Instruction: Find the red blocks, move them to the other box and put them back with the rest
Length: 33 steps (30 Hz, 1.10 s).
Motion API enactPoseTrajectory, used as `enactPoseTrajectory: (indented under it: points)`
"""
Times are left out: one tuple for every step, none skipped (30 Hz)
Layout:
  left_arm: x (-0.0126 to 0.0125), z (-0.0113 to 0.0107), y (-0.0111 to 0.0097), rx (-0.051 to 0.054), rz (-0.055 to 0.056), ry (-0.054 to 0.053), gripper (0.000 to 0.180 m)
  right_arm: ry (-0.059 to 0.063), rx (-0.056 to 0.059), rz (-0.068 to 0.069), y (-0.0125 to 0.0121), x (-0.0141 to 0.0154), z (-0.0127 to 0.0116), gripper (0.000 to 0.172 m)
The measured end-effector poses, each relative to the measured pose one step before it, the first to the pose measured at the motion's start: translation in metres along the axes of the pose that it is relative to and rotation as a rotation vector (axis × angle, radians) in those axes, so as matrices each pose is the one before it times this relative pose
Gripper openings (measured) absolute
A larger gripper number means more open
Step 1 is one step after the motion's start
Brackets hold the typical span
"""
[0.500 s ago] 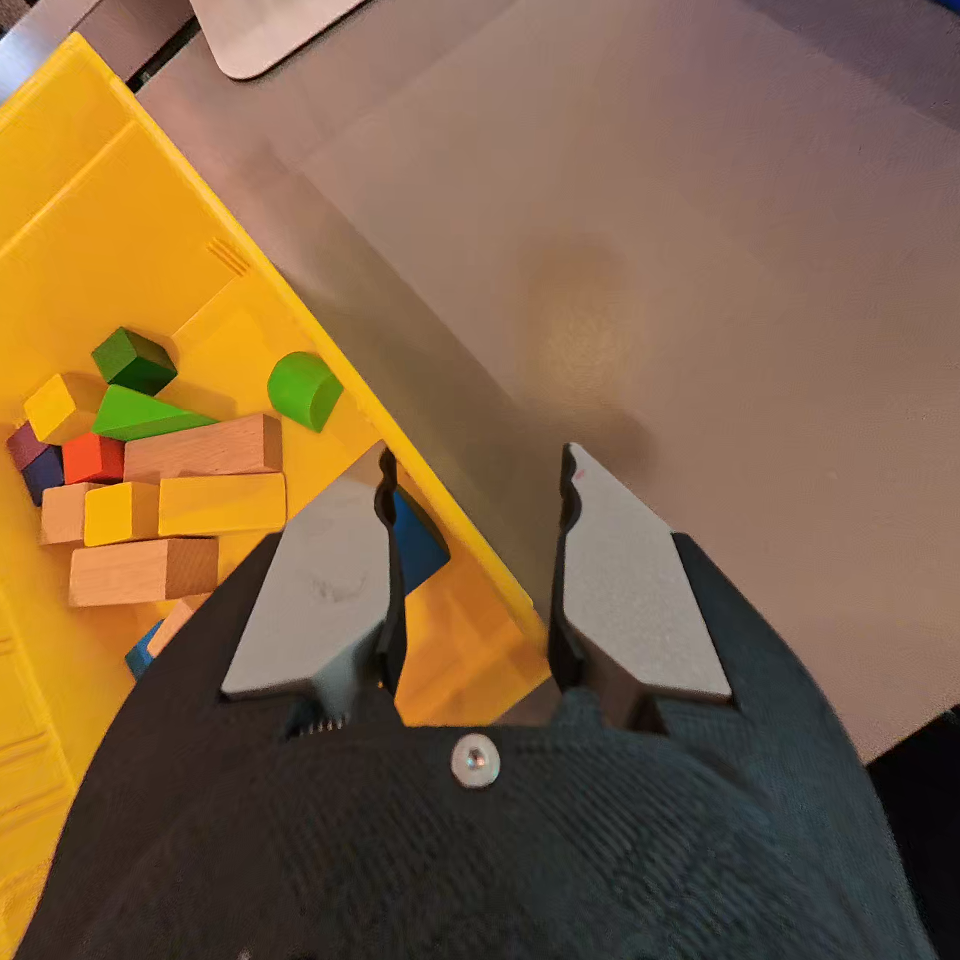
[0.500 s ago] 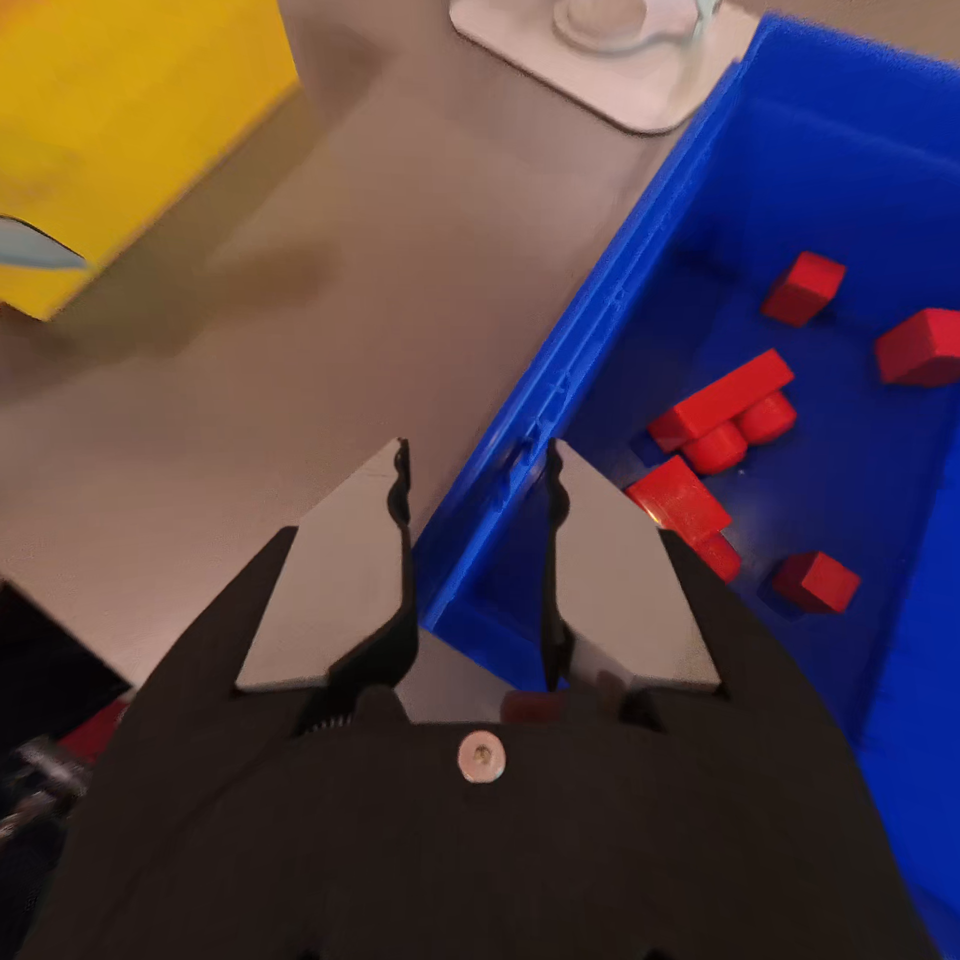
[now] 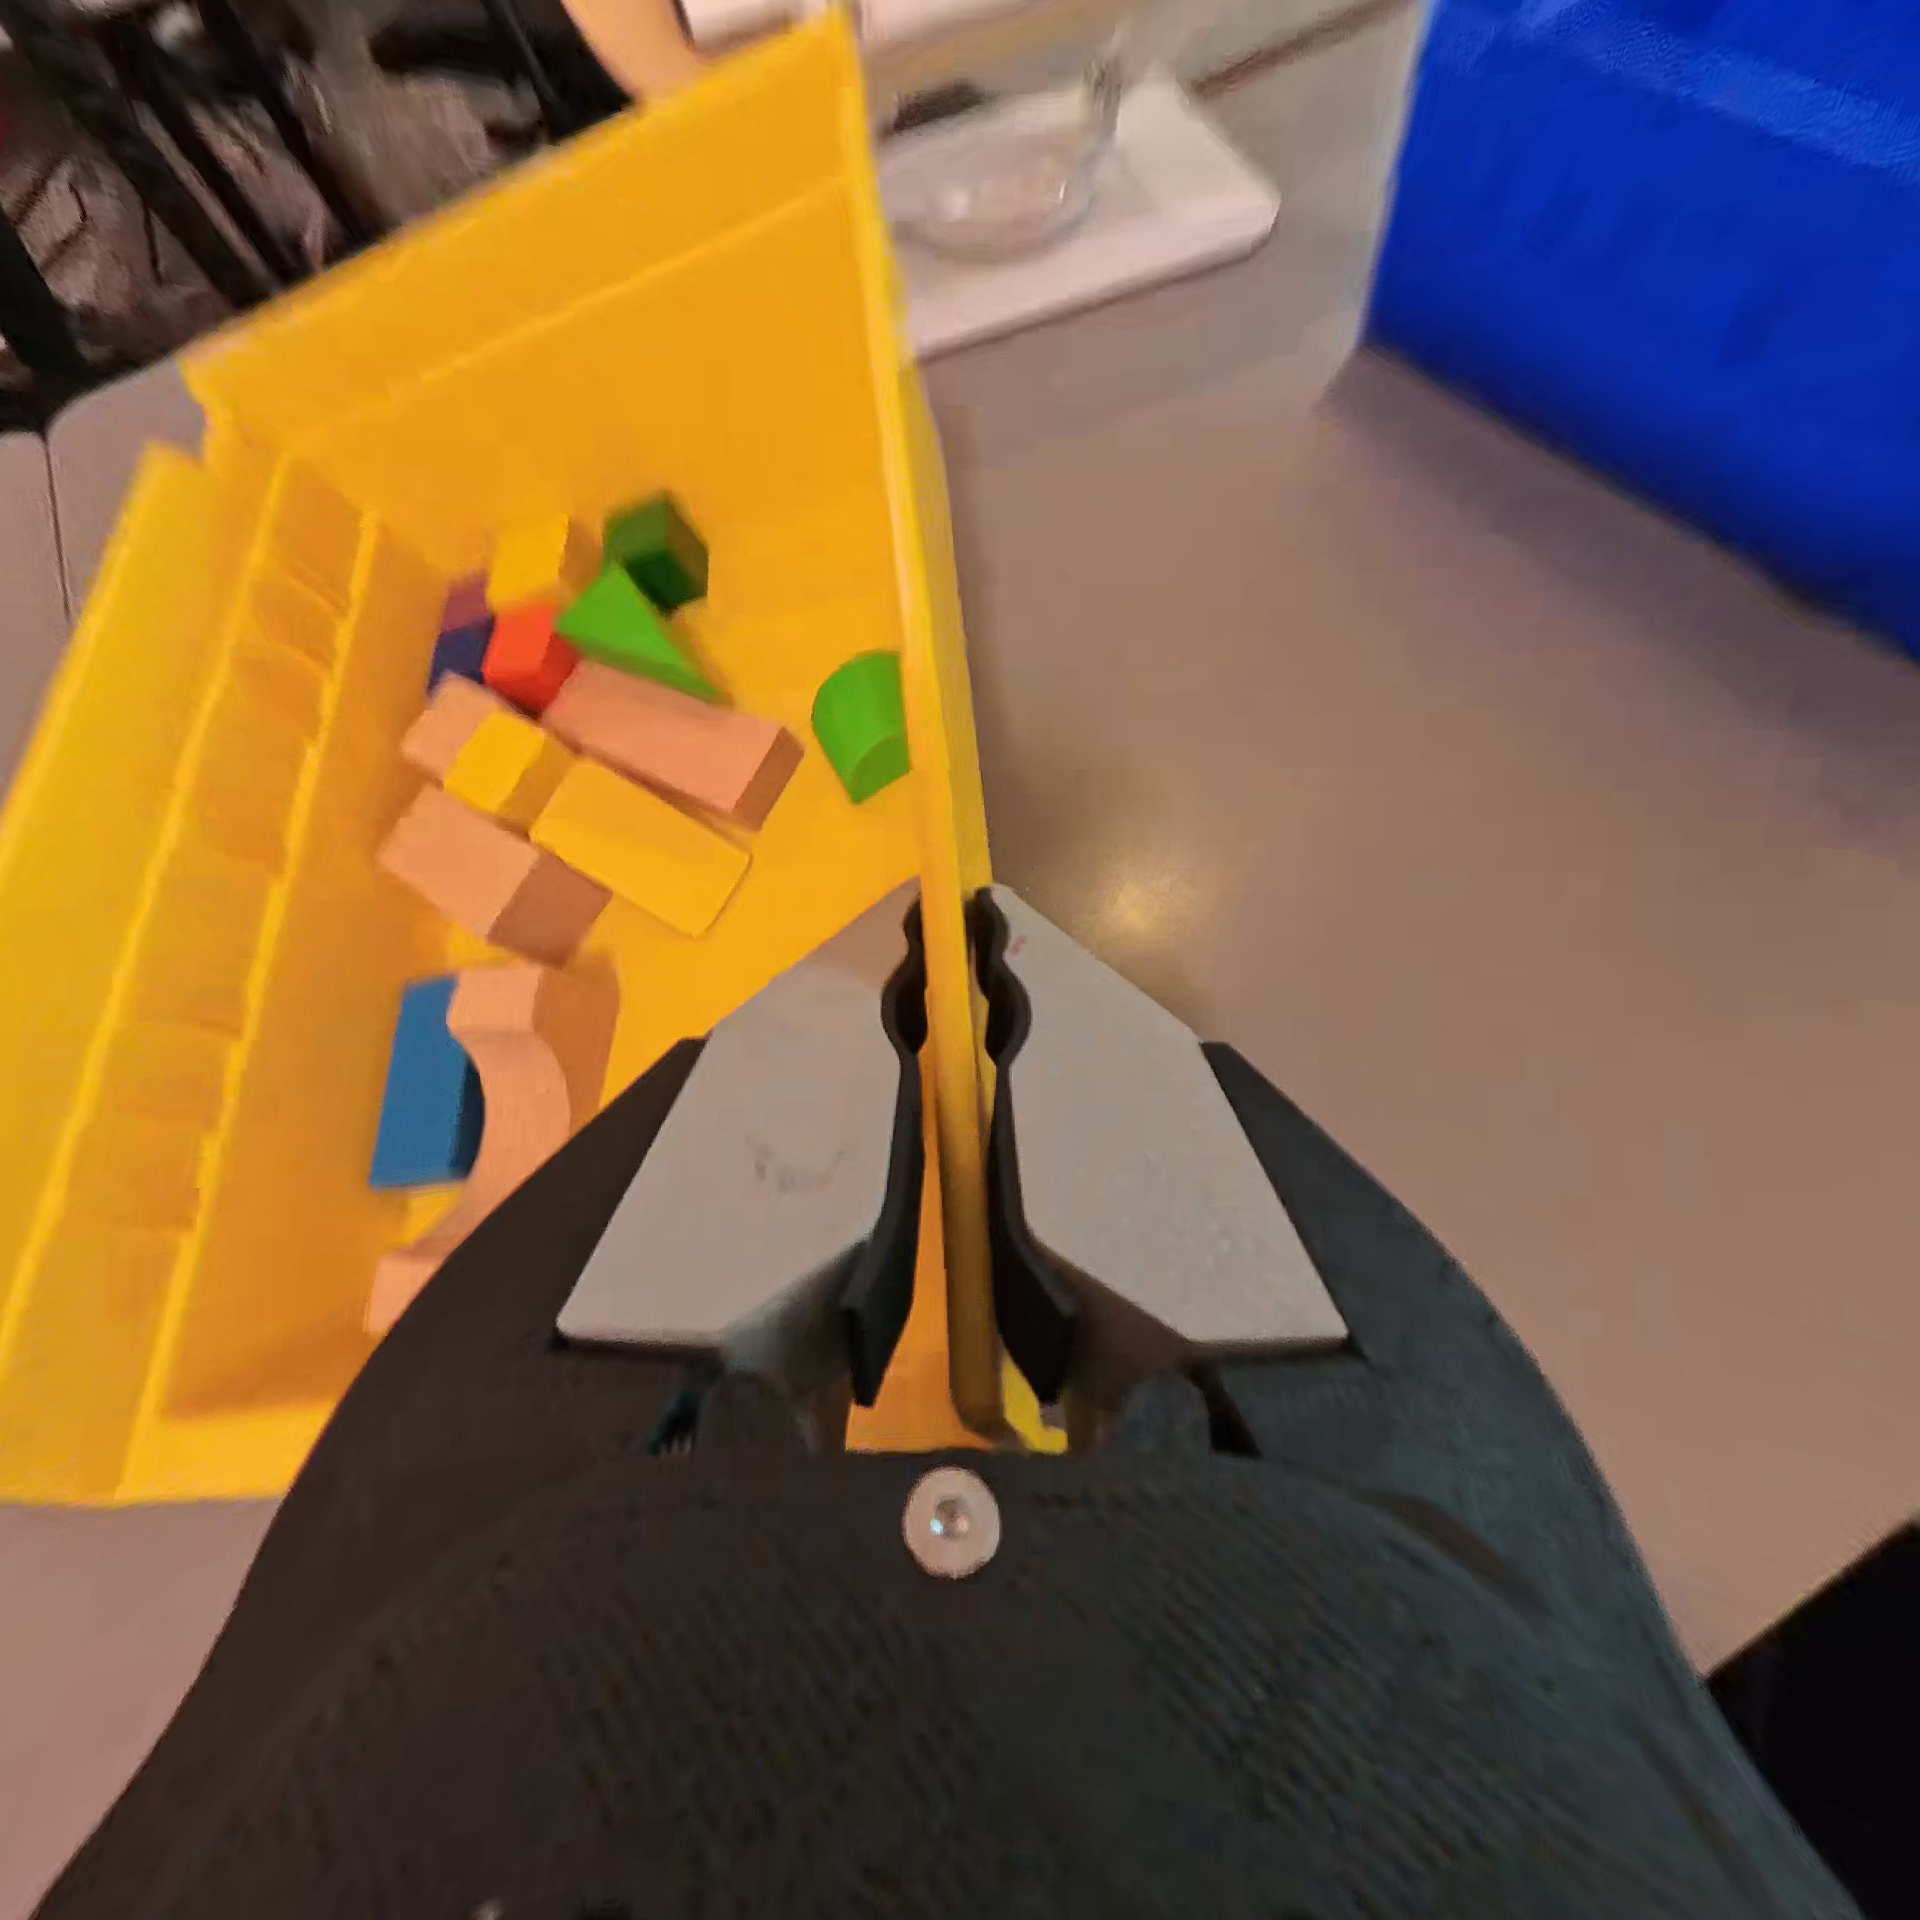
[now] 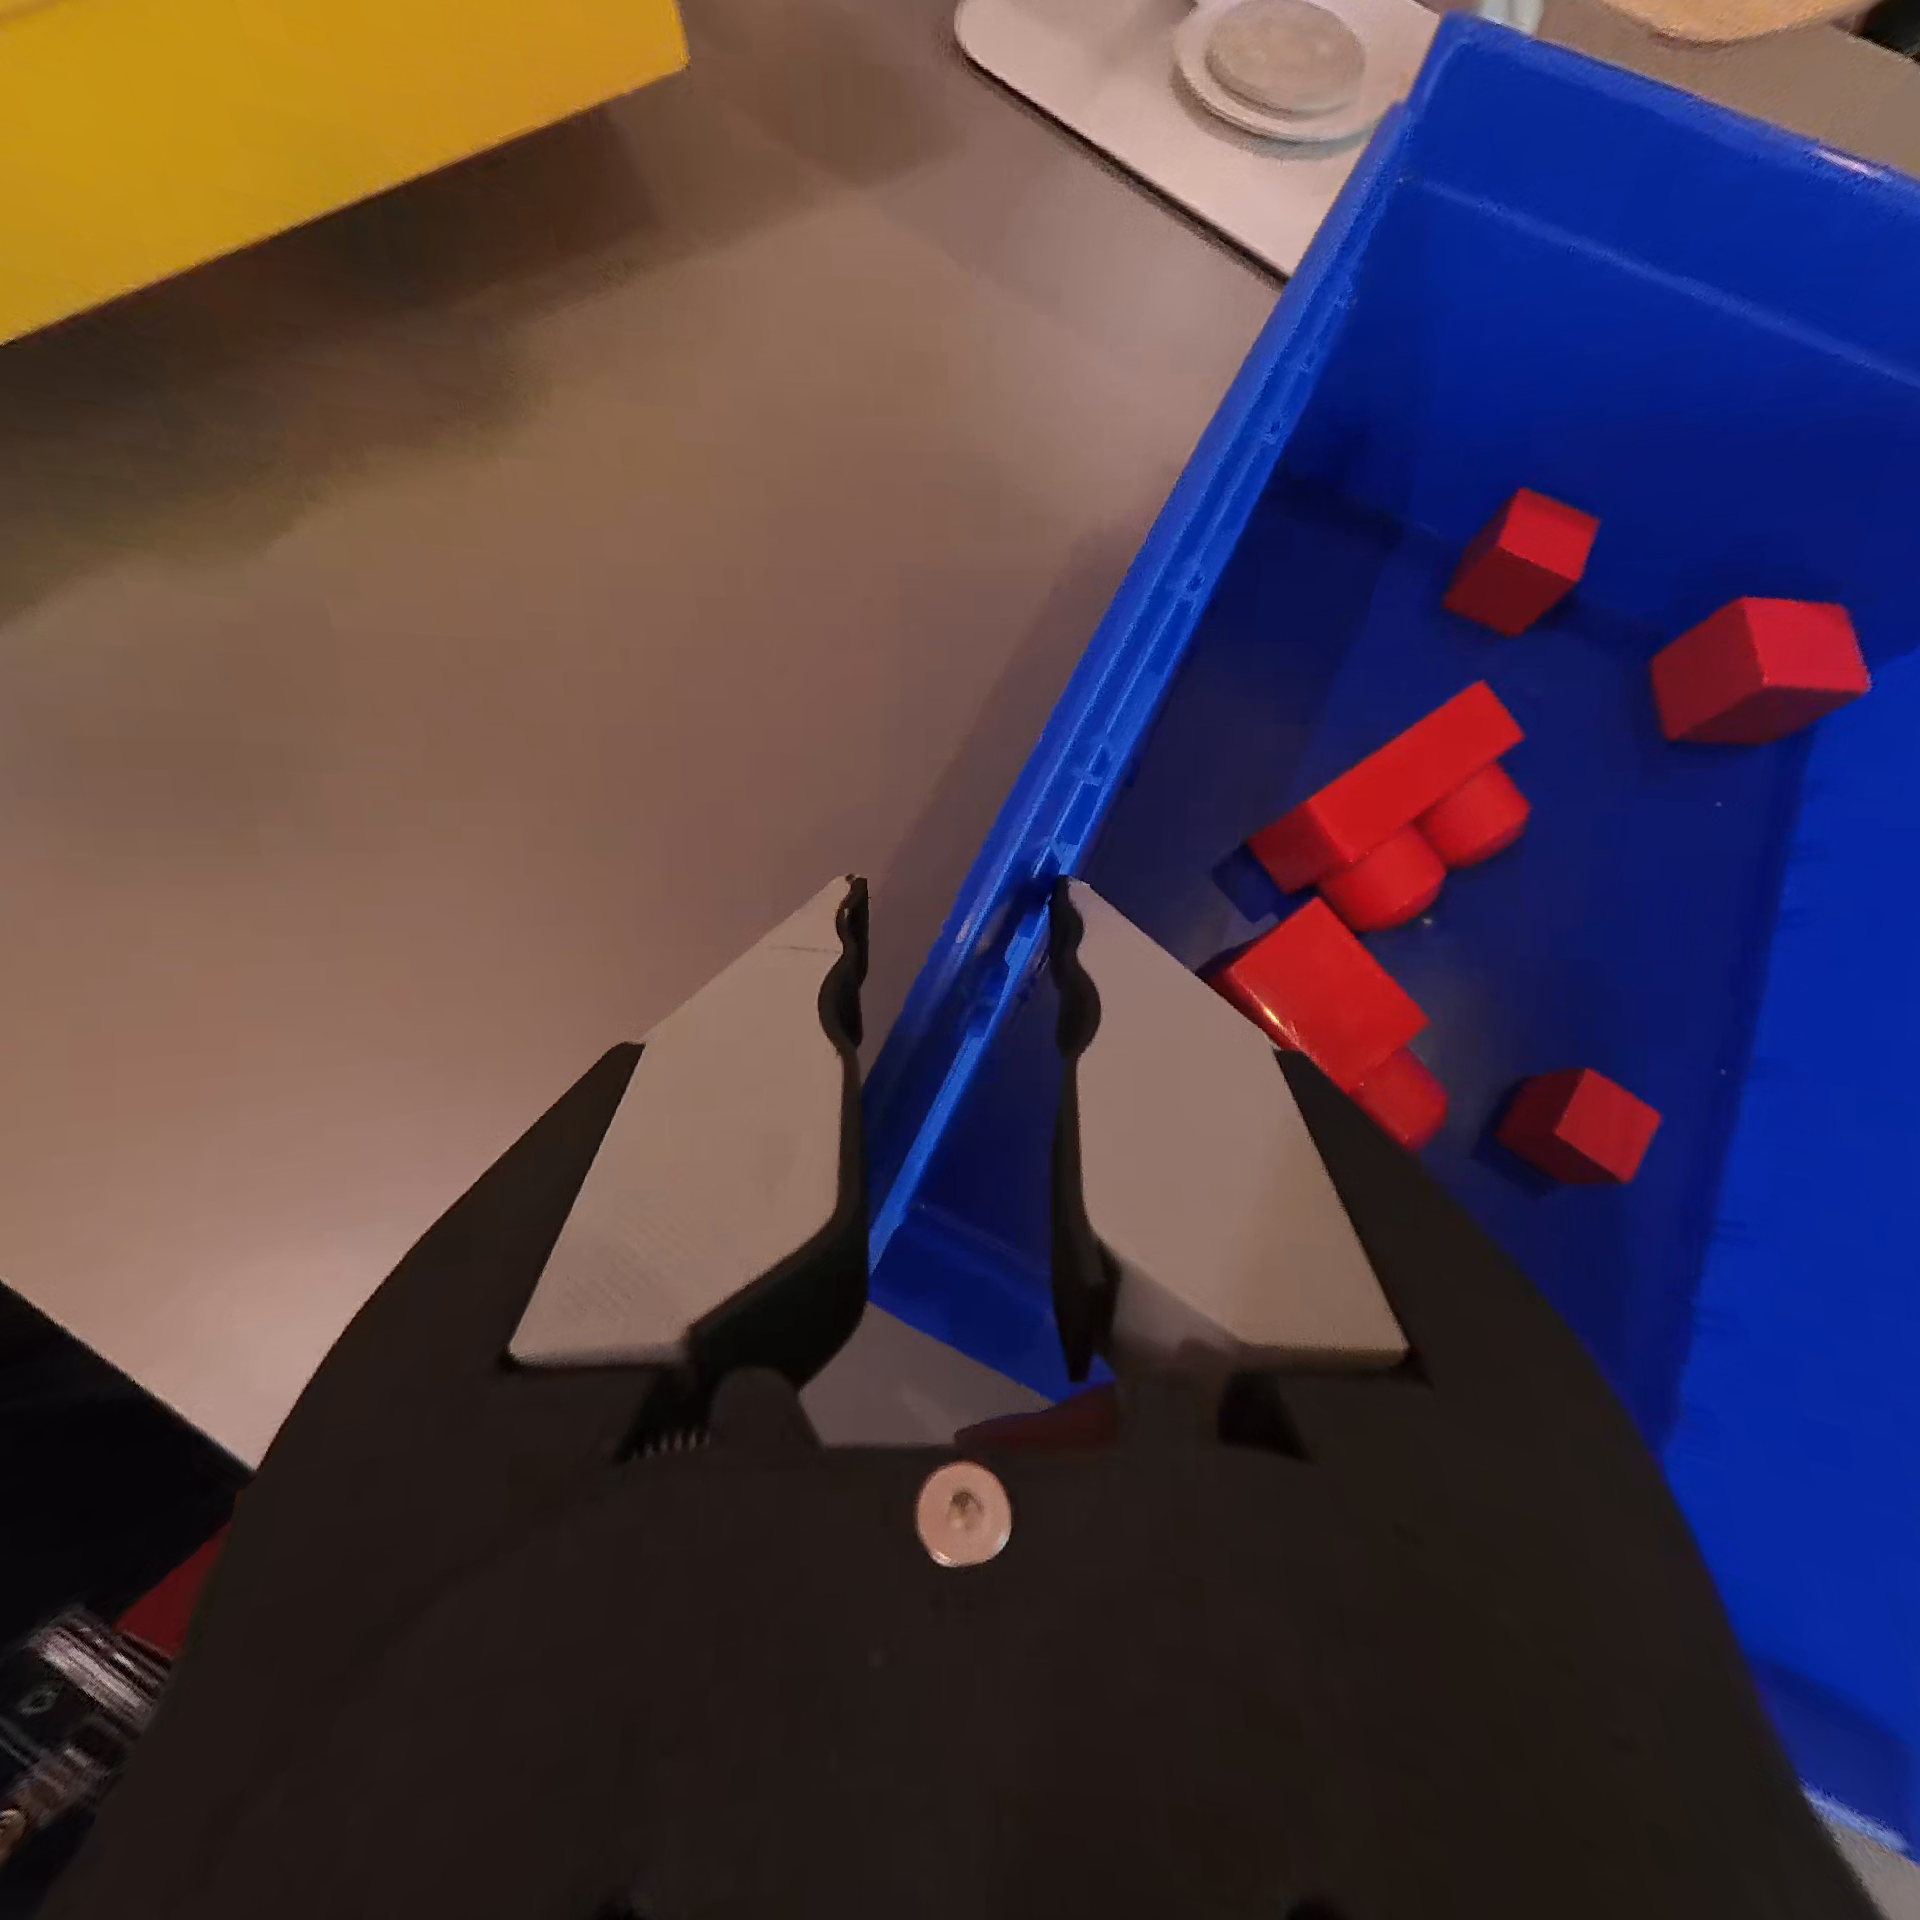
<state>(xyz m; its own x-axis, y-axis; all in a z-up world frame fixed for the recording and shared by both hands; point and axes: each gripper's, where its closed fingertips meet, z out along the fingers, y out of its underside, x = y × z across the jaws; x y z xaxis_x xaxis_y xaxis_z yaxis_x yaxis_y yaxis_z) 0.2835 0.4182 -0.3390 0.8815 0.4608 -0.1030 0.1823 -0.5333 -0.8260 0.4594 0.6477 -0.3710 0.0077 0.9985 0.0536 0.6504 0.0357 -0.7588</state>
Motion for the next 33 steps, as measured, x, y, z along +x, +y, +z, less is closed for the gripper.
enactPoseTrajectory:
  points:
    - [-0.00141, -0.00973, -0.00919, 0.0424, -0.0219, 0.0085, 0.004, -0.0135, 0.0034, -0.0077, -0.0038, -0.01078, 0.00334, 0.032]
    - [-0.00147, -0.01117, -0.00728, 0.0197, -0.0212, 0.0037, 0.004, -0.0156, 0.0039, -0.0063, -0.00421, -0.01159, 0.0038, 0.031]
    - [-0.00277, -0.01221, -0.00658, 0.0148, -0.0012, -0.0122, 0.005, -0.0178, 0.004, -0.0069, -0.00443, -0.01257, 0.00426, 0.031]
    - [0.00016, -0.00909, -0.00286, 0.0021, -0.0142, 0.0143, 0.004, -0.0181, 0.003, -0.0124, -0.00474, -0.01331, 0.00464, 0.03]
    - [0.00058, -0.00521, -0.00188, 0.022, -0.012, 0.0143, 0.004, -0.0165, 0.0005, -0.0172, -0.00471, -0.01339, 0.00487, 0.03]
    - [-0.00097, -0.00252, 0.0016, 0.0162, 0.0036, -0.0015, 0.003, -0.0131, -0.0009, -0.0153, -0.00493, -0.01236, 0.00526, 0.029]
    - [-0.00067, -0.00047, 0.00421, -0.0015, 0.0095, -0.0007, 0.003, -0.0059, -0.0009, -0.0115, -0.00501, -0.01108, 0.00532, 0.027]
    - [-0.00156, -0.00132, 0.00162, -0.0003, 0.0129, -0.0149, 0.003, 0.0007, 0.0004, -0.0131, -0.00491, -0.01023, 0.00509, 0.024]
    - [-0.0004, -0.00383, -0.00135, 0.0073, 0.0036, -0.0085, 0.003, -0.0018, 0.0036, -0.0154, -0.00461, -0.01072, 0.00439, 0.021]
    - [-0.00019, -0.00559, -0.00167, 0.0009, 0.0036, -0.001, 0.003, -0.0093, 0.0058, -0.0122, -0.00438, -0.01107, 0.00368, 0.019]
    - [-0.00059, -0.00663, -0.00329, 0.0096, 0.0045, -0.0018, 0.003, -0.0099, 0.0052, -0.0058, -0.00382, -0.00942, 0.00329, 0.016]
    - [-0.00301, -0.0071, -0.00387, 0.0105, 0.0075, -0.0151, 0.003, 0.01, 0.0052, -0.0042, -0.00354, -0.00444, 0.00292, 0.014]
    - [-0.00351, -0.00675, -0.00379, 0.0059, 0.0113, -0.013, 0.003, 0.0281, -0.0011, -0.0066, -0.00249, 0.00037, 0.00274, 0.01]
    - [-0.00395, -0.00696, -0.00456, 0.004, 0.0165, -0.015, 0.003, 0.0193, -0.0063, -0.0039, -0.00117, 0.00051, 0.0026, 0.007]
    - [-0.00385, -0.00723, -0.00571, 0.0045, 0.0172, -0.0173, 0.003, 0.0053, -0.0017, -0.0005, -0.00153, -0.00059, 0.00193, 0.005]
    - [-0.00342, -0.00743, -0.00582, -0.0014, 0.0152, -0.016, 0.003, -0.0063, -0.0003, 0.0003, -0.00117, -0.00209, 0.00138, 0.004]
    - [-0.00419, -0.00771, -0.00736, 0.0049, 0.0153, -0.0233, 0.003, -0.0102, 0.0014, 0.002, -0.00108, -0.00291, 0.00091, 0.005]
    - [-0.00347, -0.00685, -0.00751, 0.0045, 0.0084, -0.0141, 0.003, -0.0069, 0.0027, -0.0008, -0.00116, -0.00329, 0.00088, 0.005]
    - [-0.00354, -0.00619, -0.00806, 0.0058, 0.0135, -0.0172, 0.003, -0.0038, 0.0034, -0.004, -0.00133, -0.00343, 0.00091, 0.005]
    - [-0.00334, -0.00519, -0.00832, 0.0087, 0.0132, -0.0163, 0.003, -0.0065, 0.004, -0.0026, -0.00164, -0.00405, 0.0012, 0.005]
    - [-0.00313, -0.00441, -0.00904, 0.0162, 0.0084, -0.0124, 0.003, -0.0123, 0.0041, 0.0024, -0.00196, -0.00462, 0.00153, 0.007]
    - [-0.00254, -0.0039, -0.00862, 0.0133, 0.0081, -0.0078, 0.003, -0.0185, 0.004, 0.0057, -0.00219, -0.00534, 0.00191, 0.007]
    - [-0.00164, -0.00328, -0.00827, 0.0084, 0.0091, -0.0049, 0.003, -0.0236, 0.0033, 0.0058, -0.00263, -0.00651, 0.00222, 0.009]
    - [-0.00038, -0.00245, -0.0092, 0.0079, 0.0099, -0.0055, 0.003, -0.0241, 0.0009, 0.004, -0.00307, -0.00742, 0.00303, 0.011]
    - [0.00132, -0.00096, -0.00908, 0.0011, 0.0106, -0.0026, 0.003, -0.0225, -0.0005, -0.0016, -0.00438, -0.00886, 0.00434, 0.013]
    - [0.00265, 0.00059, -0.00934, 0.0003, 0.0156, -0.0042, 0.003, -0.0248, -0.0022, -0.0099, -0.0054, -0.01079, 0.00598, 0.015]
    - [0.00422, 0.0023, -0.00967, 0.0037, 0.0154, 0.0022, 0.003, -0.033, -0.0047, -0.0117, -0.00567, -0.01257, 0.00691, 0.019]
    - [0.00533, 0.0036, -0.00972, 0.0063, 0.0152, 0.0084, 0.003, -0.0409, -0.0008, -0.0036, -0.00626, -0.01268, 0.00554, 0.023]
    - [0.00626, 0.00455, -0.00952, 0.0078, 0.0134, 0.0144, 0.003, -0.0437, 0.0165, 0.0062, -0.00791, -0.01097, 0.00129, 0.028]
    - [0.00784, 0.00511, -0.00945, 0.0076, 0.0114, 0.0216, 0.003, -0.0473, 0.0383, 0.0081, -0.00923, -0.0096, -0.00474, 0.029]
    - [0.00873, 0.00501, -0.00943, 0.0072, 0.01, 0.023, 0.003, -0.0337, 0.0484, 0.0021, -0.00877, -0.00581, -0.0109, 0.022]
    - [0.01017, 0.005, -0.00869, 0.0067, 0.0088, 0.0272, 0.003, -0.0057, 0.0486, -0.0077, -0.00737, 0.00001, -0.01607, 0.012]
    - [0.01165, 0.00525, -0.00768, 0.0055, 0.0089, 0.0308, 0.003, 0.0033, 0.0471, -0.0099, -0.00629, 0.00312, -0.02081, 0.01]
